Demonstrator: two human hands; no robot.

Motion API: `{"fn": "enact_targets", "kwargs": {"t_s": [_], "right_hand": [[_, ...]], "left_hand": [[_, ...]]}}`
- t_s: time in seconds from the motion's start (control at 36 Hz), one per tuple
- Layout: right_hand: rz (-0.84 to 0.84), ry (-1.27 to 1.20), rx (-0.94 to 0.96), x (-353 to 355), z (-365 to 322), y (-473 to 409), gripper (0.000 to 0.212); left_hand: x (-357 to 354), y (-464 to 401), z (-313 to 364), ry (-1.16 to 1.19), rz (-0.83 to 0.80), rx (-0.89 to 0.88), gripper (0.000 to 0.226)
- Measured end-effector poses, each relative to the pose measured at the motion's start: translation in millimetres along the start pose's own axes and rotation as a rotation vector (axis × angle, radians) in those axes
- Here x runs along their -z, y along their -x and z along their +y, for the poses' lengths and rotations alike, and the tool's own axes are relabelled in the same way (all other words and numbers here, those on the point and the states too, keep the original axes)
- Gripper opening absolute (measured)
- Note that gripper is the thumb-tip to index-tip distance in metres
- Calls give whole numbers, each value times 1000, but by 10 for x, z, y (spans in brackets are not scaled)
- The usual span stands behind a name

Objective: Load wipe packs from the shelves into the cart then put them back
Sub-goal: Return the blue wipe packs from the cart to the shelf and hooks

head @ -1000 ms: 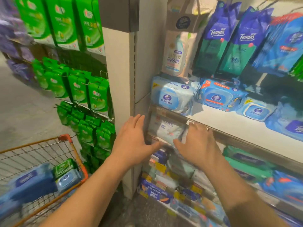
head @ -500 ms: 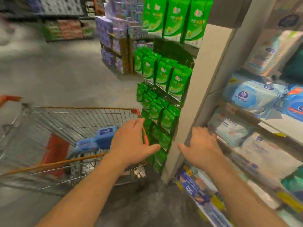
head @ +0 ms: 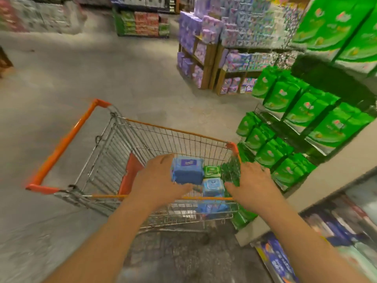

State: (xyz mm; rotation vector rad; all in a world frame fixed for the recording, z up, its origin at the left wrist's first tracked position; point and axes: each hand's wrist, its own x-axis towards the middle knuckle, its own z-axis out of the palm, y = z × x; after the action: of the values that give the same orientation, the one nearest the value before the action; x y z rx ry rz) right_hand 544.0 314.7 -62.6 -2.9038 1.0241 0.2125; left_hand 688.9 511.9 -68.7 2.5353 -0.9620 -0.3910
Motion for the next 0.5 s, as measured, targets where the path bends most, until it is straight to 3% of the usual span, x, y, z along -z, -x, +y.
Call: {"fn": "enact_targets", "kwargs": {"t_s": [0.11,0.5], "right_hand": [[-41,-1,18,-20,-390,-175,76],[-215,-54,58,-131,-730,-936,47]], "left_hand": [[48,-157,-462,23,-21,66,103],[-15,-844,-980,79,-21,114,102]]}}
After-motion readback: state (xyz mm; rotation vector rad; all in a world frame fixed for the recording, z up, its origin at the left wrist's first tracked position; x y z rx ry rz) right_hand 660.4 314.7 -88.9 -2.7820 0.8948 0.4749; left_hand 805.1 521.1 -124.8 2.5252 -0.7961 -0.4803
